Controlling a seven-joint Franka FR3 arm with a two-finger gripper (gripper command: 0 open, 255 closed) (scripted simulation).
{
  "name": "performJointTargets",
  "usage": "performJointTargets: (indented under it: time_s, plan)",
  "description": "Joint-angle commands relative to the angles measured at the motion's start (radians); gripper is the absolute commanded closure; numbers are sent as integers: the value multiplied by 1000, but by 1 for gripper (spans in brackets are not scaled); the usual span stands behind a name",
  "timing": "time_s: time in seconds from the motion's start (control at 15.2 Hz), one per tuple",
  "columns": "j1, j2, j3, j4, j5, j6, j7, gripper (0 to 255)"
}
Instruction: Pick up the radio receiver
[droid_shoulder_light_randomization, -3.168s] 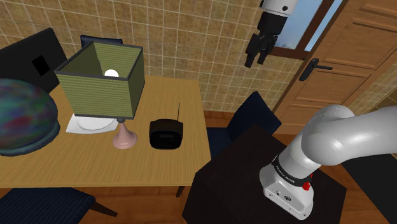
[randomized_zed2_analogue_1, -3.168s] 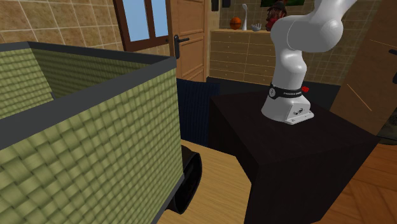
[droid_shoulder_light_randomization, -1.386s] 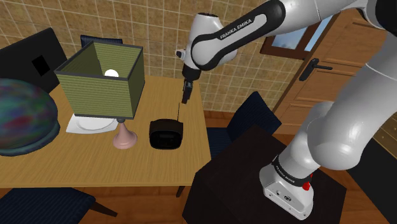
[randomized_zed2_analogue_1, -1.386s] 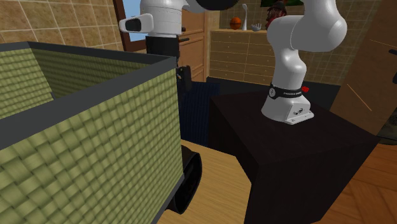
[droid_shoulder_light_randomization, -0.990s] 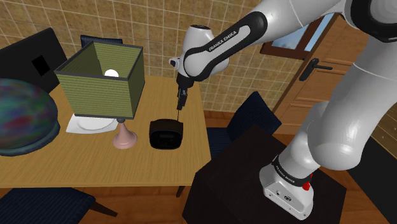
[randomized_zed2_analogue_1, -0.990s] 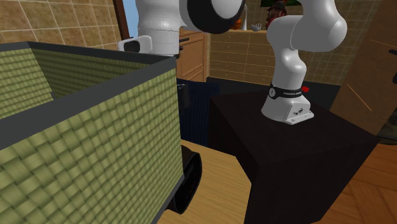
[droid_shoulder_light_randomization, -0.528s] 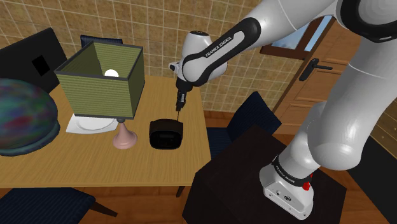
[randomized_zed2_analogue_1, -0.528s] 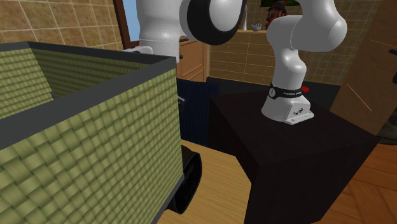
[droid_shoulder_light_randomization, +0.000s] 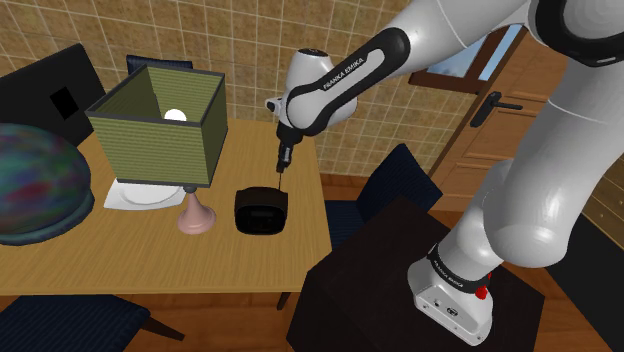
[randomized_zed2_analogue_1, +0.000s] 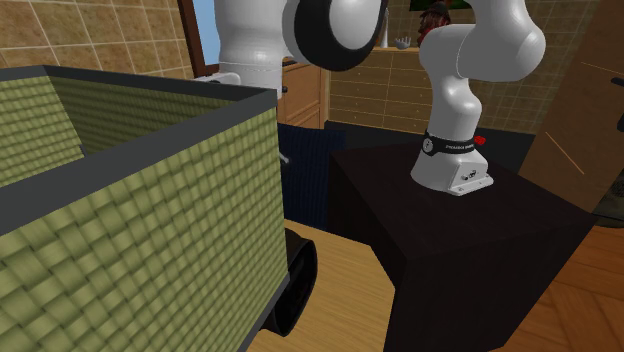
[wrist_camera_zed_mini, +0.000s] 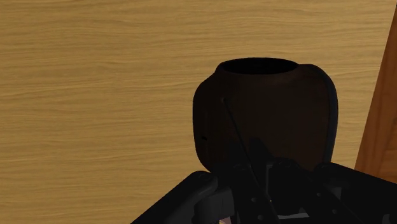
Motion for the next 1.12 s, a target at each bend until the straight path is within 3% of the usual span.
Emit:
performJointTargets:
  time_s: [0.0,1.06]
  plan:
    - [0,-12,-1,1,-4,-13,4,255]
    - [0,-147,-7,56,-41,-201,39,255]
